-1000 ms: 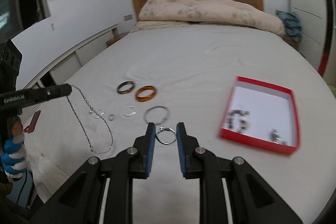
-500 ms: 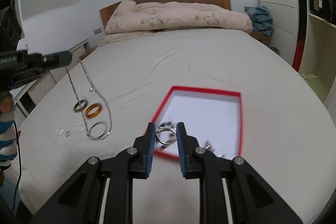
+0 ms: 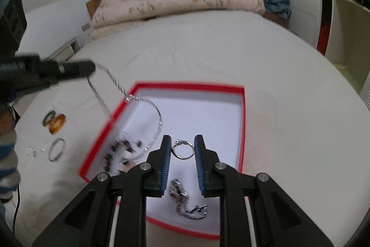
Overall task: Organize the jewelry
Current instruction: 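Open both grippers to release necklace and ring into the box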
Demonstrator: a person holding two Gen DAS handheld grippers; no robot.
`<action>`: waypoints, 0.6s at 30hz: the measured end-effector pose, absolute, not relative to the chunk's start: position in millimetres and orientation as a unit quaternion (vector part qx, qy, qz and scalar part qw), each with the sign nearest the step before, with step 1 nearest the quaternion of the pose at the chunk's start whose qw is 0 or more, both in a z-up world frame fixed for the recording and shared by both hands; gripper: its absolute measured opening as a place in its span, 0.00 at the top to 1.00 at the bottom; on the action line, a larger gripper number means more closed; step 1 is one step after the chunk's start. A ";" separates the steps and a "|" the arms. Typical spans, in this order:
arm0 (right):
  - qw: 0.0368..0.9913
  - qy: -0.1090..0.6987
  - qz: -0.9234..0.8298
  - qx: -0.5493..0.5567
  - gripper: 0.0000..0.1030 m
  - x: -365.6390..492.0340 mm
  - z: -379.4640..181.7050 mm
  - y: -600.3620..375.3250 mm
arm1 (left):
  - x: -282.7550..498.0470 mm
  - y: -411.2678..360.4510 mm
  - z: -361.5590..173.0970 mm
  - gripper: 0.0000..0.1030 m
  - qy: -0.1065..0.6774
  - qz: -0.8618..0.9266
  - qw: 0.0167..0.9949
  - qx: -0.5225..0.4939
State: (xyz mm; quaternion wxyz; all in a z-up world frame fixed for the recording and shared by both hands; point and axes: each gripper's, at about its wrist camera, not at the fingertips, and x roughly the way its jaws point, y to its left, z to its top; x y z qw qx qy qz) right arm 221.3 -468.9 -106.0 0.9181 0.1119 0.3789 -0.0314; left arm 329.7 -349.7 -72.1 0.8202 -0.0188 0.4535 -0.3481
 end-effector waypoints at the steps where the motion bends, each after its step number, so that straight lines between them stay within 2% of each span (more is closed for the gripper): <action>1: 0.915 0.386 -0.031 0.112 0.82 222.9 -113.5 -470.3 | 331.3 -349.5 -83.7 0.98 0.464 -0.342 0.817 -0.014; 6: 0.905 0.411 -0.024 0.104 0.82 226.7 -134.4 -470.5 | 329.9 -348.2 -123.7 0.98 0.499 -0.327 0.802 0.001; 11: 0.900 0.426 -0.027 0.088 0.81 223.9 -139.7 -467.2 | 321.4 -345.5 -130.9 0.98 0.514 -0.320 0.796 0.008; 13: 0.899 0.429 -0.031 0.084 0.80 224.3 -139.9 -467.3 | 319.7 -343.9 -131.8 0.94 0.516 -0.319 0.795 0.006; 16: 0.898 0.430 -0.034 0.083 0.66 221.6 -137.9 -468.2 | 318.7 -338.7 -131.6 0.79 0.515 -0.315 0.797 0.005; 18: 0.898 0.431 -0.033 0.083 0.65 220.5 -135.9 -466.9 | 318.9 -336.4 -129.0 0.76 0.515 -0.314 0.798 0.005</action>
